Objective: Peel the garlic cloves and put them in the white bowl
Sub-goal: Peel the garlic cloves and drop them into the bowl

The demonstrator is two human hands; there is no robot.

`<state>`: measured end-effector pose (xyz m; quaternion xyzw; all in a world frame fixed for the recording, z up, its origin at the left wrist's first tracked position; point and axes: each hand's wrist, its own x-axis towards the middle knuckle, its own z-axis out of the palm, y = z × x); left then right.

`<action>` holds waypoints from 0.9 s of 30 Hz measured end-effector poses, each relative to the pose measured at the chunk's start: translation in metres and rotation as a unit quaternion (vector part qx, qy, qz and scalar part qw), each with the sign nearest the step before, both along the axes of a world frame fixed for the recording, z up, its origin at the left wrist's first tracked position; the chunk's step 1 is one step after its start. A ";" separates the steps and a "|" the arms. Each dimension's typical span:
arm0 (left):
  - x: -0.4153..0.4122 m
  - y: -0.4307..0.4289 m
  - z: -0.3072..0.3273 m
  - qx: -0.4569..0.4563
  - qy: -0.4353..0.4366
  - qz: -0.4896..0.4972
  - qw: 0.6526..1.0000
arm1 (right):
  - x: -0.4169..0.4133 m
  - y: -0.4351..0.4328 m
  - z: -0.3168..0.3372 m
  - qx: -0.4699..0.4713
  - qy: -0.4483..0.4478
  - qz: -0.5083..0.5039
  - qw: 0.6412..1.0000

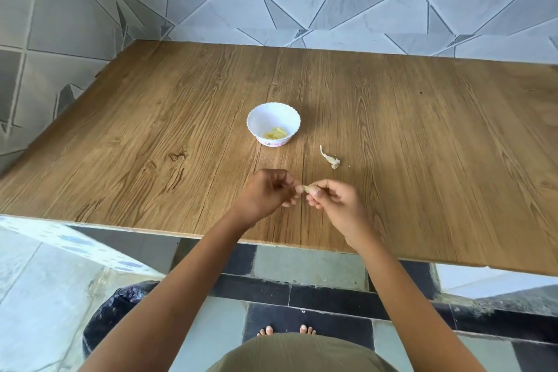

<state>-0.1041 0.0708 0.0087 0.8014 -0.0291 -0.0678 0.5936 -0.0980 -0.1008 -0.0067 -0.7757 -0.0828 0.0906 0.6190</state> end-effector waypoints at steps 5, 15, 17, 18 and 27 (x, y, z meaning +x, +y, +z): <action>0.001 -0.001 0.009 -0.212 0.213 0.004 0.954 | -0.004 0.004 -0.005 0.072 -0.020 0.000 0.997; 0.003 0.006 0.011 -0.155 0.132 -0.047 0.978 | 0.000 0.008 0.014 0.295 0.310 0.013 0.904; 0.002 0.006 0.010 -0.172 0.138 -0.037 0.975 | 0.000 0.010 0.013 0.265 0.283 -0.002 0.922; 0.002 0.006 0.008 -0.180 0.139 -0.024 0.974 | -0.001 0.010 0.012 0.210 0.239 -0.016 0.948; 0.002 0.009 0.002 -0.068 0.109 0.048 0.991 | 0.001 0.010 -0.013 -0.037 -0.090 -0.062 0.993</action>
